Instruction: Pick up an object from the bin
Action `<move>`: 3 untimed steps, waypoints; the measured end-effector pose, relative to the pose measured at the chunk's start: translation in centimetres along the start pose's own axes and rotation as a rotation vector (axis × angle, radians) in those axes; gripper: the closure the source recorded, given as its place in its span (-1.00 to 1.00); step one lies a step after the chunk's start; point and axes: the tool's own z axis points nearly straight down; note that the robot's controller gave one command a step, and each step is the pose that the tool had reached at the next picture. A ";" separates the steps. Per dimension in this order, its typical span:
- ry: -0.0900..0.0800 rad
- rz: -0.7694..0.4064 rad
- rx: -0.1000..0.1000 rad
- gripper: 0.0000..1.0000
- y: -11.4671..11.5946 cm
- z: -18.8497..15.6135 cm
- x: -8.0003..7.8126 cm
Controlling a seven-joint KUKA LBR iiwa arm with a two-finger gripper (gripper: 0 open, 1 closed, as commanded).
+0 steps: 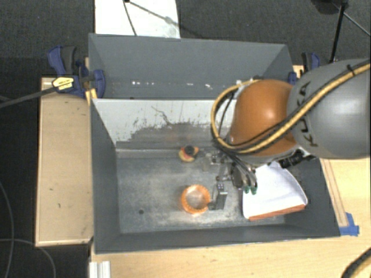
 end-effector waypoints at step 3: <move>-0.001 0.124 -0.001 -1.00 2.1 8.1 -0.1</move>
Offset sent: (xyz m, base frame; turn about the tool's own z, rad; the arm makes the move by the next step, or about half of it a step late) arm 0.0030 0.0242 -0.0865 0.0659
